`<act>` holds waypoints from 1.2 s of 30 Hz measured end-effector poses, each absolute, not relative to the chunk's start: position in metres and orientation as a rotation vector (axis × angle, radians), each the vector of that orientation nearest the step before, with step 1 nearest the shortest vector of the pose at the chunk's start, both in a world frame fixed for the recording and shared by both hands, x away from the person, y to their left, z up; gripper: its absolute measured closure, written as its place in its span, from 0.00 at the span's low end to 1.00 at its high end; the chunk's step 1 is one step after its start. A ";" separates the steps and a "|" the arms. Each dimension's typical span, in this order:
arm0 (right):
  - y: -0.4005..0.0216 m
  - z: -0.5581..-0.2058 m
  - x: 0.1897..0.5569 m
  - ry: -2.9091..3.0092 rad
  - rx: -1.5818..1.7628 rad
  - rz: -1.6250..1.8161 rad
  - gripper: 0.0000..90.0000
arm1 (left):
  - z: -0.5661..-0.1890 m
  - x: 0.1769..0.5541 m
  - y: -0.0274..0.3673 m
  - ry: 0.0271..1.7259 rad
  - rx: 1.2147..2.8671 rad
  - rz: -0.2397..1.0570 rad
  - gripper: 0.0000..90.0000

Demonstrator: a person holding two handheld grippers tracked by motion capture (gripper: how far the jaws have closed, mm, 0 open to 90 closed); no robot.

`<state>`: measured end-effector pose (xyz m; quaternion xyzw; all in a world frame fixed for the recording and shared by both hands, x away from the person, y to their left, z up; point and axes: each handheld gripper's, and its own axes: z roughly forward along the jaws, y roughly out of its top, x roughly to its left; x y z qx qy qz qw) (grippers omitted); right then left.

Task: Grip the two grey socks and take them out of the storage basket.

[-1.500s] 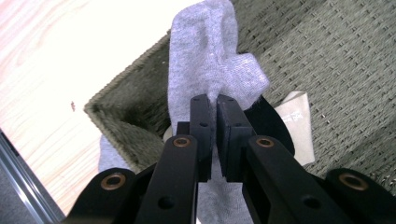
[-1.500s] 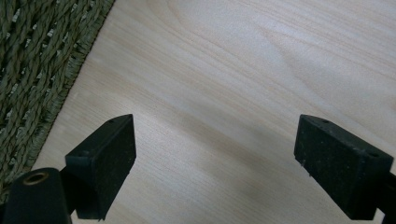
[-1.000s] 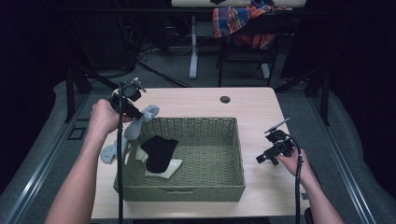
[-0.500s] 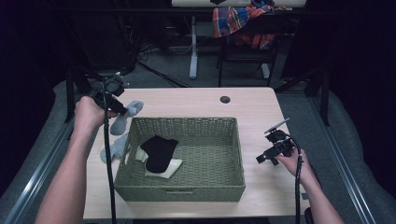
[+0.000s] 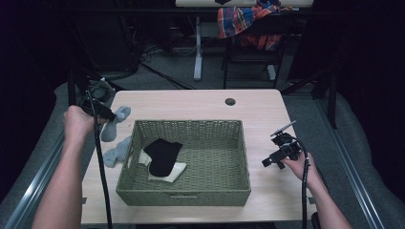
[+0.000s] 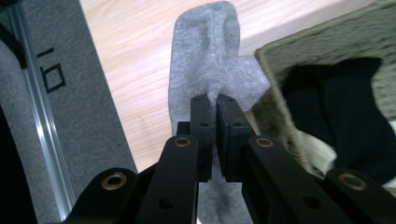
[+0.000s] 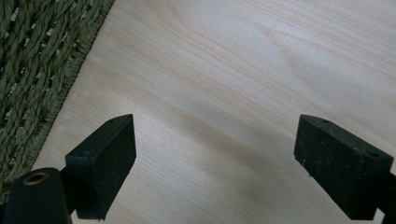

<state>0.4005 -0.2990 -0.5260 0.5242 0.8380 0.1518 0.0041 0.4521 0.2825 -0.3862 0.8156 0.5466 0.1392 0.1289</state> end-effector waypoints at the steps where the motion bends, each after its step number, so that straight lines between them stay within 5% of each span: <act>1: -0.299 -0.526 0.400 2.625 1.641 0.475 0.14 | -0.390 0.452 0.284 1.601 2.364 0.401 0.96; 36: -0.299 -0.526 0.401 2.621 1.644 0.478 0.14 | -0.484 0.452 0.302 1.772 2.331 0.259 0.96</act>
